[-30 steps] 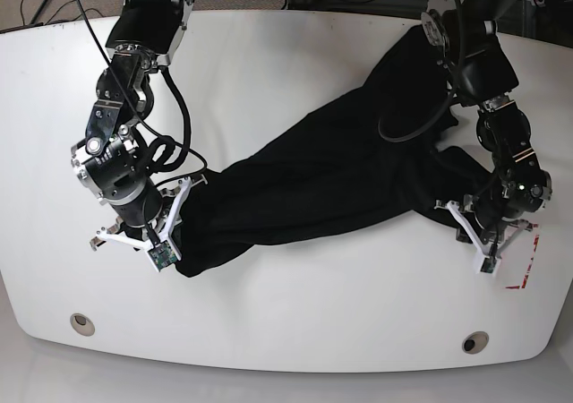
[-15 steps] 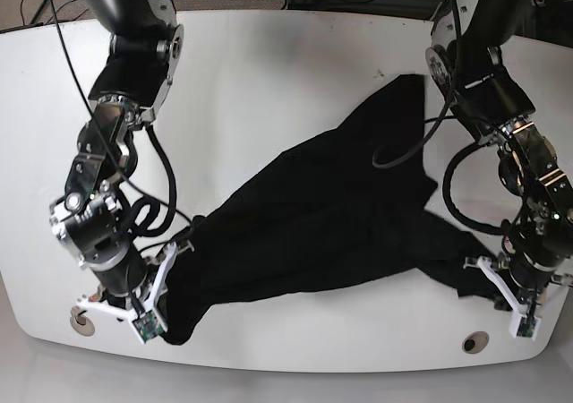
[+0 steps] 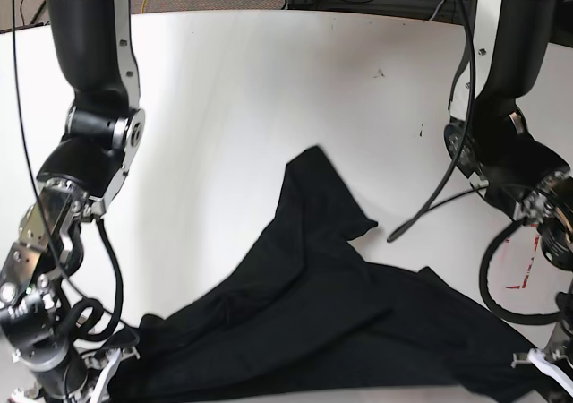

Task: Layout the t-shirt on the table in an organized manner, then fold the t-shirt properly
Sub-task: 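Lift the black shirt with both grippers and swing it across the table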

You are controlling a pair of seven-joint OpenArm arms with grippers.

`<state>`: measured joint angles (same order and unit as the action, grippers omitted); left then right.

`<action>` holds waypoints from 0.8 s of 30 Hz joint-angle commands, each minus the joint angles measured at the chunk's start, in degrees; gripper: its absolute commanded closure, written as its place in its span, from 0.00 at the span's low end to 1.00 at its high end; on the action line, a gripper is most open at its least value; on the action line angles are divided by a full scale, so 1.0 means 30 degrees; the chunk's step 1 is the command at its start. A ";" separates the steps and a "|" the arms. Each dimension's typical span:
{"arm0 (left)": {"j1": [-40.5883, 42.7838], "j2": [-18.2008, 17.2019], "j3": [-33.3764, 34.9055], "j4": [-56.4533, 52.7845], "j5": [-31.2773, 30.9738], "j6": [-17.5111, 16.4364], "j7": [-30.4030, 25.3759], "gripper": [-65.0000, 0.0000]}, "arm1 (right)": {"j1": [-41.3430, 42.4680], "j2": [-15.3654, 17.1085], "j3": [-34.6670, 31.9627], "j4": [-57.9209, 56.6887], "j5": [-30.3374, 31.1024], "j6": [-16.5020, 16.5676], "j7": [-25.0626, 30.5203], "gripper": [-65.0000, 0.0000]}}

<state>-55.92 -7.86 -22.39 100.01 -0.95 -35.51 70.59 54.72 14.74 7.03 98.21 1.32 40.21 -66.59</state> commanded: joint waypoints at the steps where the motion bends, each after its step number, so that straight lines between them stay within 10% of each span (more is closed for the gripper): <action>1: -0.2473 -0.0267 0.0036 -0.0412 0.0009 0.0129 -0.0540 1.00 | 0.2434 0.0756 -0.0892 -0.0313 0.0189 -0.0069 0.0555 0.99; 13: -0.8598 -0.1322 0.0036 -0.3167 -0.0079 0.0129 -0.0540 1.00 | 0.8266 0.1313 -0.2679 -0.0753 0.0219 -0.0069 0.0379 0.99; 24: -0.6752 -0.1322 -0.0228 -0.2552 -0.0137 0.0041 -0.0540 1.00 | 0.6508 0.1928 -0.2767 0.0947 0.0365 -0.0069 -0.0852 0.99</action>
<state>-76.69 -11.84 -22.63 90.91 -0.69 -35.38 69.91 75.22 20.03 -1.52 99.33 2.79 40.21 -69.63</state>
